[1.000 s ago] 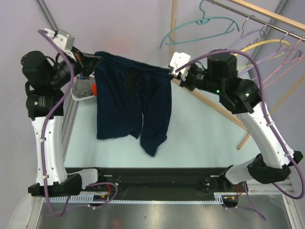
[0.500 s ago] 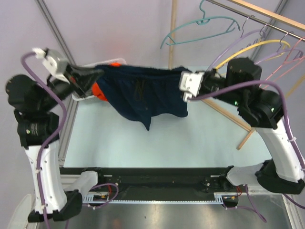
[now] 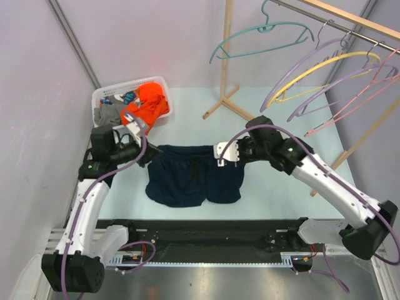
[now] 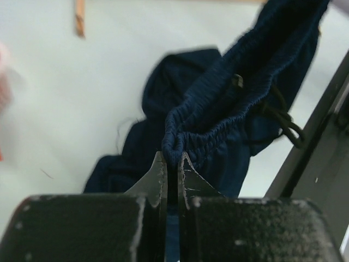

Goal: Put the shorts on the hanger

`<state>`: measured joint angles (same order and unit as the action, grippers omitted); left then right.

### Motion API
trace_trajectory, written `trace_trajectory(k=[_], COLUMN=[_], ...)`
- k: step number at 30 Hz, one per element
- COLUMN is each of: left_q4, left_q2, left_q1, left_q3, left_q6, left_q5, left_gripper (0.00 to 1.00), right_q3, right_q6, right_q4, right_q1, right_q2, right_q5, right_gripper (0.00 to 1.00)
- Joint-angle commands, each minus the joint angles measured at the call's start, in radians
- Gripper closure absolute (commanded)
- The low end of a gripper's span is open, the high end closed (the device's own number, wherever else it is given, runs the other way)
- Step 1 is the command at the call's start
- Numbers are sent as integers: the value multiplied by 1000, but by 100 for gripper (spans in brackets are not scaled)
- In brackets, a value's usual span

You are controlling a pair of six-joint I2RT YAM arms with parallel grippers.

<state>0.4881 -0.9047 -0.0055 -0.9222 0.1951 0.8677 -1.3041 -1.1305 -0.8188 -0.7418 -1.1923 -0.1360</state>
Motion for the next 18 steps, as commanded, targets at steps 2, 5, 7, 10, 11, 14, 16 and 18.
trace_trajectory(k=[2, 5, 7, 10, 11, 14, 16, 18], left_q4=[-70, -17, -10, 17, 18, 10, 21, 73], left_q2=[-32, -66, -97, -135, -141, -171, -180, -175], left_q1=[-51, -65, -74, -77, -76, -77, -76, -77], left_q3=[136, 193, 239, 282, 290, 309, 303, 290], left_q6=[328, 508, 602, 694, 702, 708, 716, 730], left_q5=[-13, -16, -41, -68, -78, -124, -130, -122], left_gripper=[100, 96, 92, 84, 82, 68, 62, 52], right_q3=[152, 271, 354, 422, 430, 436, 436, 434], right_q6=[-31, -74, -100, -109, -106, -104, -89, -72], right_q4=[196, 253, 288, 326, 336, 343, 360, 369], right_q1=[13, -16, -56, -102, -110, -129, -143, -156], right_q2=[-58, -87, -113, -147, -156, -200, -204, -179], right_q5=[-50, -68, -59, -45, -42, 7, 61, 72], right_gripper=[100, 100, 100, 99, 96, 79, 69, 51])
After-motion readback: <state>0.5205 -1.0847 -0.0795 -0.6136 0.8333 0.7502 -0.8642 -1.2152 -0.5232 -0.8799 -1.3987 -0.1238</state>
